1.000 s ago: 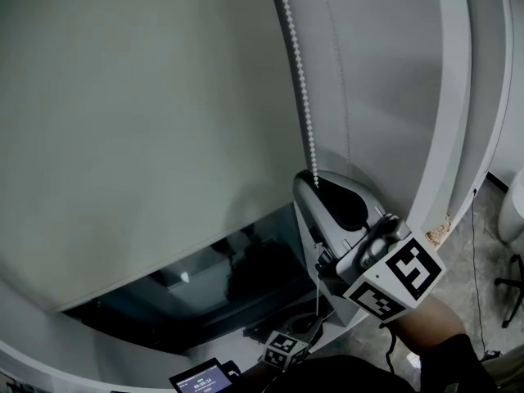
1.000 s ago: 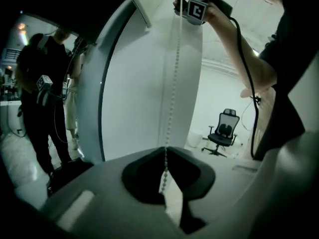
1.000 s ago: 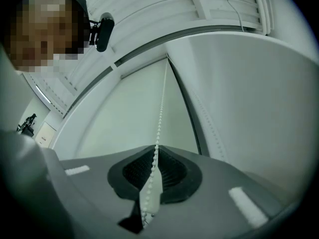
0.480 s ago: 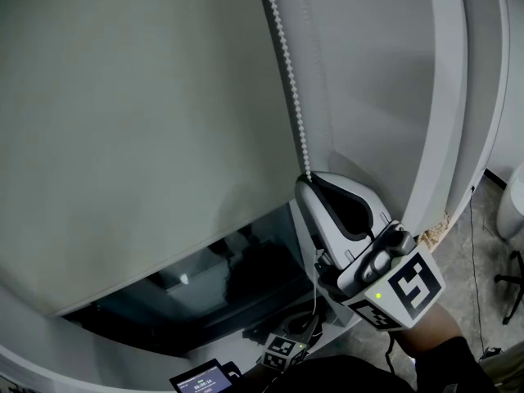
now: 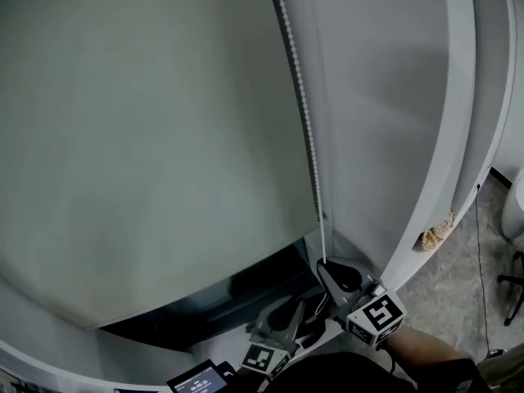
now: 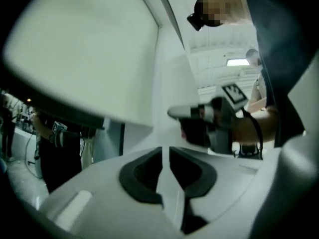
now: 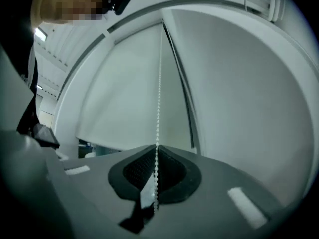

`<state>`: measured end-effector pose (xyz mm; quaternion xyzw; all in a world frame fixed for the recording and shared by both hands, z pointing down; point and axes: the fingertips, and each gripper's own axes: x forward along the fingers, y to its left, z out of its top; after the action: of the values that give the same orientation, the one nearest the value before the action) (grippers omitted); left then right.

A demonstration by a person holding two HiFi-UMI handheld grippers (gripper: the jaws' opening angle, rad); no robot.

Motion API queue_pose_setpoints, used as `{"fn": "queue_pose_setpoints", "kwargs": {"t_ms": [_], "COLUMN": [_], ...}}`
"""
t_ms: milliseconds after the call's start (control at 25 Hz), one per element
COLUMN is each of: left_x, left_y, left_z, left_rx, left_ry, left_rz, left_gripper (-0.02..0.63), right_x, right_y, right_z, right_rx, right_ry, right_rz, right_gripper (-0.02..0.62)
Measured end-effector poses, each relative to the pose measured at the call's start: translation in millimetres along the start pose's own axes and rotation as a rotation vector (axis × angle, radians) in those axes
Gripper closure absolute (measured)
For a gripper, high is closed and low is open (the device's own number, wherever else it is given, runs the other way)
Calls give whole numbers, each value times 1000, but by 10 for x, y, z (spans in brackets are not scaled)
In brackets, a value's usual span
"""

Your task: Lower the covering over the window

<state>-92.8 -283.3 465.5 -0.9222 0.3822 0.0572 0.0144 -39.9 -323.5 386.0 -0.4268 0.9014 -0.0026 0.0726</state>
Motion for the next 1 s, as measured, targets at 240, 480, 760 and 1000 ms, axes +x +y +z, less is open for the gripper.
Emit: {"fn": "queue_pose_setpoints", "kwargs": {"t_ms": [240,480,760,1000], "left_x": [297,636,676,706], "left_y": [-195,-320,-331,-345], "left_z": [986,1277,1527,1308], "left_rx": [-48,-63,-72,-49], "left_ry": [-183,-278,-333,-222], "left_rz": [-93,-167,-182,-159], "left_gripper": [557,465,589,593], "right_x": [-273,-540,-729,-807], "right_y": [109,344,258,267], "right_z": [-1164,-2322,-2630,-2661], "right_rx": [-25,43,127,121], "right_ry": [233,497,589,639], "right_rz": [22,119,92,104], "right_gripper": [580,580,580,575]}}
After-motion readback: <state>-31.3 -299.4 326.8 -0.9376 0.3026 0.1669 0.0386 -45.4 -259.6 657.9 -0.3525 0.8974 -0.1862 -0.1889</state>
